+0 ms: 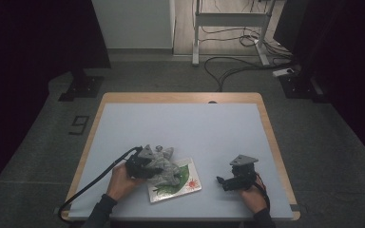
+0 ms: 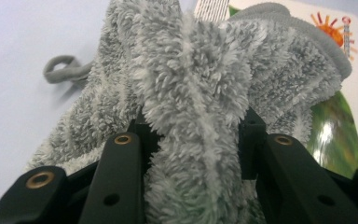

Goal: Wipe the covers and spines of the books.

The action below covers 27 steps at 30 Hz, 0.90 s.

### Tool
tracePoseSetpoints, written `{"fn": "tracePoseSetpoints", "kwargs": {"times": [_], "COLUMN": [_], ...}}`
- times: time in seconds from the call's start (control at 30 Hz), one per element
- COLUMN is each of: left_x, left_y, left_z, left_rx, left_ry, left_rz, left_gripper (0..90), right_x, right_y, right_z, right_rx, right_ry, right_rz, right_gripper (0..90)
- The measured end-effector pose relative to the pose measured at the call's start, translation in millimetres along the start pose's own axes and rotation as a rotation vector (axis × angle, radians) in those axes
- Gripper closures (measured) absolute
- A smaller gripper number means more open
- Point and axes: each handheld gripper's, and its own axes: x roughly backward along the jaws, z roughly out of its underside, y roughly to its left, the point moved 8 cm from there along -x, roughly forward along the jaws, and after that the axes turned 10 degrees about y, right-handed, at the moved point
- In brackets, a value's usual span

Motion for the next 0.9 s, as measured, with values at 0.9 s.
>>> {"fn": "tracePoseSetpoints", "kwargs": {"times": [0.9], "left_x": [-46.4], "left_y": [-15.6], "left_z": [-75.1], "left_rx": [-0.052], "left_ry": [-0.013], "left_rz": [0.098], "left_gripper": [62.6], "right_x": [0.0], "right_y": [0.0], "right_z": [0.1], "right_rx": [0.000], "right_ry": [0.000], "right_rz": [-0.001], "right_gripper": [0.0]}}
